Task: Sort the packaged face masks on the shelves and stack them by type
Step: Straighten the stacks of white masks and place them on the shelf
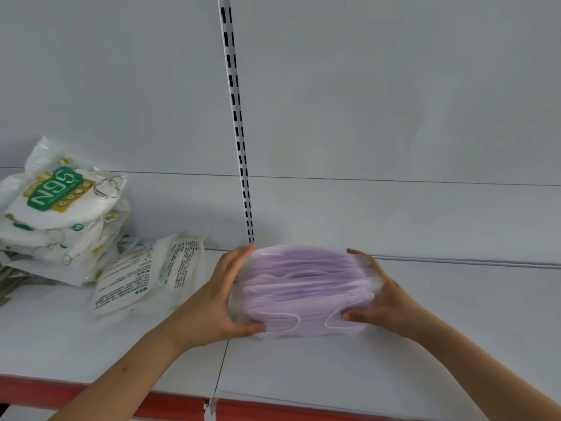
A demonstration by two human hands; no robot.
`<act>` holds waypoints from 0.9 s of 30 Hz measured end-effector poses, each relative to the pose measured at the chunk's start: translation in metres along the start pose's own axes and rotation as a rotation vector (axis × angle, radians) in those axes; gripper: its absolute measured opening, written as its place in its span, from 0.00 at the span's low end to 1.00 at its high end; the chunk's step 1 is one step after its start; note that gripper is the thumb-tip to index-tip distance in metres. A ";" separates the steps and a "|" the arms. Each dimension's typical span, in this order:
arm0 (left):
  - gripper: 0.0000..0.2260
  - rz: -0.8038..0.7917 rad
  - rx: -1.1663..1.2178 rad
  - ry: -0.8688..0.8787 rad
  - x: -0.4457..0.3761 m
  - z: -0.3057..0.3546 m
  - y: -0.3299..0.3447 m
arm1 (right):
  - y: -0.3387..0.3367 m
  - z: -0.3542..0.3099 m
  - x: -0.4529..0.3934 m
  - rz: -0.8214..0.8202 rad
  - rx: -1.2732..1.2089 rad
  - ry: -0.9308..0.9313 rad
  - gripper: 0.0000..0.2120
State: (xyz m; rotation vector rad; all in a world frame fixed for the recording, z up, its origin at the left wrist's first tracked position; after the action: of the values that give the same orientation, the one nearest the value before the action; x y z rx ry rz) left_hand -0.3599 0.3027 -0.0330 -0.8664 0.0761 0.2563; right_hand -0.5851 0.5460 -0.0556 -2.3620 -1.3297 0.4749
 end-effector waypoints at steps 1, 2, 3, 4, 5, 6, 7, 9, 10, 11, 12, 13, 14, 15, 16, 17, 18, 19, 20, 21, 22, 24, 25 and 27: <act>0.59 -0.001 0.057 -0.054 -0.001 -0.002 0.000 | 0.000 0.000 -0.001 -0.001 0.002 0.005 0.50; 0.63 -0.011 0.105 -0.095 -0.004 -0.009 0.001 | 0.001 -0.001 -0.001 -0.005 0.004 0.009 0.48; 0.65 -0.031 0.148 -0.111 -0.007 -0.015 0.004 | 0.002 -0.001 -0.002 -0.012 0.000 0.020 0.46; 0.64 -0.054 0.176 -0.118 -0.010 -0.021 0.007 | 0.003 -0.002 -0.002 -0.020 -0.007 0.036 0.46; 0.63 -0.066 0.182 -0.114 -0.013 -0.024 0.009 | 0.005 -0.003 -0.003 -0.030 -0.009 0.047 0.47; 0.58 -0.079 0.178 -0.126 -0.016 -0.025 0.011 | 0.007 -0.004 -0.004 -0.041 -0.006 0.055 0.48; 0.52 -0.095 0.183 -0.133 -0.018 -0.025 0.012 | 0.008 -0.006 -0.004 -0.050 0.002 0.060 0.49; 0.38 -0.124 0.199 -0.087 -0.025 -0.022 0.012 | 0.011 -0.007 -0.006 -0.042 0.018 0.082 0.47; 0.33 -0.157 0.209 -0.079 -0.030 -0.020 0.010 | 0.011 -0.007 -0.006 -0.035 0.025 0.109 0.44; 0.30 -0.188 0.202 -0.075 -0.035 -0.022 0.009 | 0.011 -0.008 -0.005 -0.036 0.039 0.144 0.41; 0.30 -0.212 0.186 -0.075 -0.039 -0.023 0.008 | 0.011 -0.008 -0.003 -0.036 0.058 0.178 0.36; 0.29 -0.233 0.178 -0.066 -0.043 -0.024 0.006 | 0.010 -0.009 0.000 -0.020 0.069 0.198 0.31; 0.28 -0.253 0.189 -0.083 -0.046 -0.023 0.006 | 0.008 -0.008 0.004 0.017 0.062 0.213 0.26; 0.27 -0.262 0.209 -0.103 -0.049 -0.019 0.008 | 0.005 -0.009 0.011 0.070 0.032 0.228 0.23; 0.25 -0.252 0.228 -0.119 -0.052 -0.013 0.011 | 0.000 -0.011 0.018 0.125 -0.012 0.238 0.20; 0.22 -0.226 0.253 -0.136 -0.055 -0.008 0.016 | -0.008 -0.013 0.026 0.168 -0.055 0.243 0.18; 0.18 -0.202 0.301 -0.161 -0.058 0.006 0.021 | -0.018 -0.017 0.035 0.196 -0.091 0.245 0.16; 0.17 -0.197 0.355 -0.172 -0.063 0.017 0.028 | -0.030 -0.021 0.046 0.207 -0.122 0.241 0.14; 0.18 -0.211 0.411 -0.159 -0.070 0.034 0.036 | -0.045 -0.024 0.059 0.205 -0.151 0.228 0.13; 0.18 -0.238 0.433 -0.140 -0.079 0.049 0.045 | -0.060 -0.025 0.072 0.199 -0.186 0.213 0.15; 0.17 -0.272 0.454 -0.135 -0.087 0.070 0.055 | -0.077 -0.023 0.087 0.203 -0.228 0.202 0.18; 0.17 -0.313 0.503 -0.117 -0.106 0.109 0.076 | -0.109 -0.014 0.117 0.233 -0.323 0.185 0.22; 0.17 -0.334 0.517 -0.101 -0.115 0.126 0.091 | -0.124 -0.005 0.132 0.257 -0.361 0.182 0.21; 0.18 -0.392 0.556 -0.053 -0.135 0.163 0.129 | -0.157 0.017 0.165 0.343 -0.396 0.192 0.19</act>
State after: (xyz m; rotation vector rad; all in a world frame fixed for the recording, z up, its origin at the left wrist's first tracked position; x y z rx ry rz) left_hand -0.5296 0.4808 -0.0009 -0.3079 -0.0715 -0.1114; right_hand -0.6267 0.7665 -0.0109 -2.8949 -1.0061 0.0707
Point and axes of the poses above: each hand's wrist, its own x-axis away from the middle knuckle, its own y-axis out of the palm, z = x × y, the point moved 2 cm from there along -x, towards the middle knuckle, and after that the axes turned 3 degrees about -z, right-handed, at the moved point
